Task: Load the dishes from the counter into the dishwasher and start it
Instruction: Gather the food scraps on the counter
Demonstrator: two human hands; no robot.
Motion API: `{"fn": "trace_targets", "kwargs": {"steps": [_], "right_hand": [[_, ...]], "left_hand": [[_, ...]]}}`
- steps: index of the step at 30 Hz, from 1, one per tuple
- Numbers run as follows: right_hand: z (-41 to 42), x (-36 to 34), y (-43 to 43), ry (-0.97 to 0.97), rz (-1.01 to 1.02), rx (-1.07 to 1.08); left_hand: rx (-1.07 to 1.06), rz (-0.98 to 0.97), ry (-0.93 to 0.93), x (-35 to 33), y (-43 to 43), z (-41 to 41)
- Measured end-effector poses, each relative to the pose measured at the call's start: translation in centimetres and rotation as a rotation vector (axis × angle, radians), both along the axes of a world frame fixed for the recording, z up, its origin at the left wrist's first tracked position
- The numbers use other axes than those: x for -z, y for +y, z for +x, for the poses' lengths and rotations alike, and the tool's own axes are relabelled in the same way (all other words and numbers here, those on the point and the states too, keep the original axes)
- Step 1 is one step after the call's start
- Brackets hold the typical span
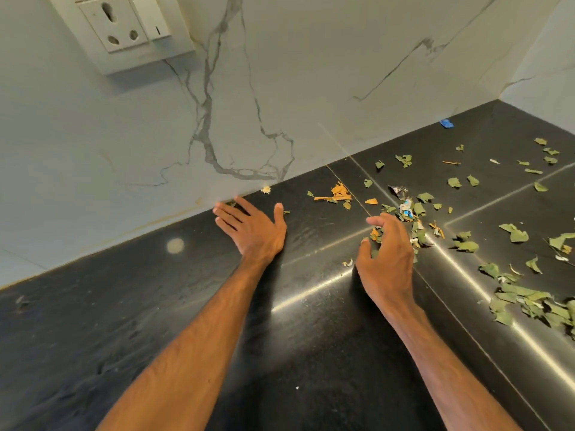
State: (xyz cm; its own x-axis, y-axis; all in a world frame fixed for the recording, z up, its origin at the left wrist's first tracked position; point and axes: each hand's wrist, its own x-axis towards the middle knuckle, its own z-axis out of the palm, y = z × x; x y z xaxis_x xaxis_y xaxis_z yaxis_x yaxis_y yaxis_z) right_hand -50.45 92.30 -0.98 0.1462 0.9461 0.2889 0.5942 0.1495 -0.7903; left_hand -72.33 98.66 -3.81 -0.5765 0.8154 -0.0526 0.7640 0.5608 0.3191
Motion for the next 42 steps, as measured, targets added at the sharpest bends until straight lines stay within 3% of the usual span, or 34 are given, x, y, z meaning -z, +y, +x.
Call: {"fn": "trace_targets", "kwargs": {"steps": [4, 10, 15, 18, 20, 22, 26, 29, 36, 40, 42], "right_hand": [[1.7, 0.3, 0.6, 0.014, 0.019, 0.034], [5.9, 0.7, 1.2, 0.002, 0.039, 0.108], [9.9, -0.2, 1.6, -0.016, 0.075, 0.206], [12.4, -0.6, 2.2, -0.069, 0.060, 0.256], [13.9, -0.5, 2.5, -0.063, 0.034, 0.270], [14.8, -0.3, 2.6, -0.058, 0.014, 0.274], [15.7, 0.1, 2.2, -0.068, 0.027, 0.281], [15.8, 0.7, 1.9, -0.068, 0.008, 0.279], [17.5, 0.0, -1.2, -0.058, 0.006, 0.300], [20.0, -1.0, -5.0, -0.091, -0.036, 0.387], [21.6, -1.1, -7.2, -0.137, -0.079, 0.445]], "left_hand": [[0.118, 0.011, 0.021, -0.3, 2.2, 3.9], [0.610, 0.110, 0.026, -0.1, 4.4, 11.9], [0.986, 0.267, -0.167, -0.3, 3.5, 16.1], [0.850, 0.465, -0.188, -1.0, 4.3, 16.1], [0.611, 0.421, -0.145, -1.1, 6.4, 15.0], [0.530, 0.296, -0.134, -0.9, 8.5, 14.1], [0.769, 0.137, -0.031, 0.2, 10.9, 15.6], [0.856, 0.126, 0.002, -0.1, 10.6, 17.3], [1.253, 0.162, -0.183, -0.4, 2.9, 21.7], [1.243, 0.193, -0.392, -1.7, -0.2, 21.8], [1.117, 0.255, -0.280, -2.1, -2.1, 19.9]]}}
